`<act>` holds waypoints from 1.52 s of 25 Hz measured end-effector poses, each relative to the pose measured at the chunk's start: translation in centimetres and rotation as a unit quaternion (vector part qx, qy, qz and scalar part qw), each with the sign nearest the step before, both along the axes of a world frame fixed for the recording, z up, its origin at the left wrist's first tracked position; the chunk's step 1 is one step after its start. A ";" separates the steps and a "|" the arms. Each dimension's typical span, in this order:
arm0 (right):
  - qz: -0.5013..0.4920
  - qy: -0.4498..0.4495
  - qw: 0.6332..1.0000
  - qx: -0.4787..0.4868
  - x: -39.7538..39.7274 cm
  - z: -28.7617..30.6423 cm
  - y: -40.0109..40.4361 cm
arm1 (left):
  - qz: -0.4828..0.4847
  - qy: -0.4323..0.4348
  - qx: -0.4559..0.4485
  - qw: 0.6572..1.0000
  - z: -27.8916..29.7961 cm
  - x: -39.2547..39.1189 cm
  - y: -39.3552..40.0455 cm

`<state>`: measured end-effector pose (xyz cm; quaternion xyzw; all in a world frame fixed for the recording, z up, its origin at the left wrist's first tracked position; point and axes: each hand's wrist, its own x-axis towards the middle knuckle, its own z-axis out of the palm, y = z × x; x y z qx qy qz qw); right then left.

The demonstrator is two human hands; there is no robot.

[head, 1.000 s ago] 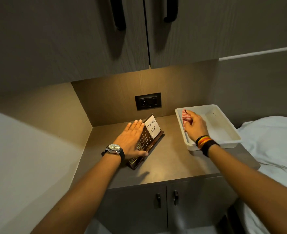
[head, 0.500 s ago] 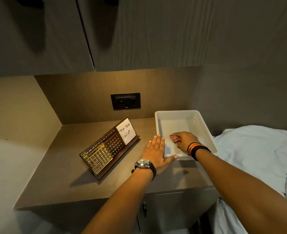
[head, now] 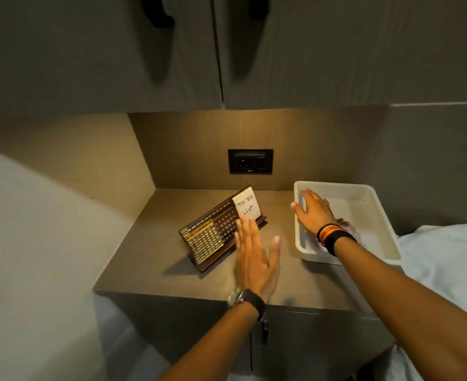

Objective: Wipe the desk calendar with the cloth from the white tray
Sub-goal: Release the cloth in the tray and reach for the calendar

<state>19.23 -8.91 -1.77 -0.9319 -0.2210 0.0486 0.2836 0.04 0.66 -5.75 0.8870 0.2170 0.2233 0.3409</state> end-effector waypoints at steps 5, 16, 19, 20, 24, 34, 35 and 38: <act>-0.019 0.178 0.967 0.182 -1.8 1.5 7.8 | 0.218 -0.076 -0.074 0.970 -0.6 -5.8 3.8; -0.041 0.255 0.930 0.263 -3.5 -0.3 11.2 | 0.211 -0.039 -0.315 0.925 0.2 -5.9 9.8; -0.043 0.224 0.928 0.294 -4.7 0.1 9.9 | 0.183 -0.051 -0.308 0.932 2.0 -5.2 12.7; -0.046 0.217 0.927 0.302 -5.2 0.2 9.3 | 0.179 -0.049 -0.305 0.934 2.7 -4.8 13.7; -0.084 0.211 0.914 0.337 -7.4 0.0 7.8 | 0.142 -0.031 -0.309 0.940 4.3 -3.3 16.3; -0.156 0.212 0.903 0.339 -10.4 -1.6 7.3 | 0.037 0.018 -0.314 0.949 2.7 -3.0 18.1; -0.153 0.215 0.906 0.332 -10.4 -1.8 7.3 | 0.029 0.019 -0.318 0.947 2.4 -3.1 18.3; -0.184 0.213 0.914 0.294 -12.3 -0.8 7.2 | 0.022 0.058 -0.268 0.961 2.0 -4.0 18.1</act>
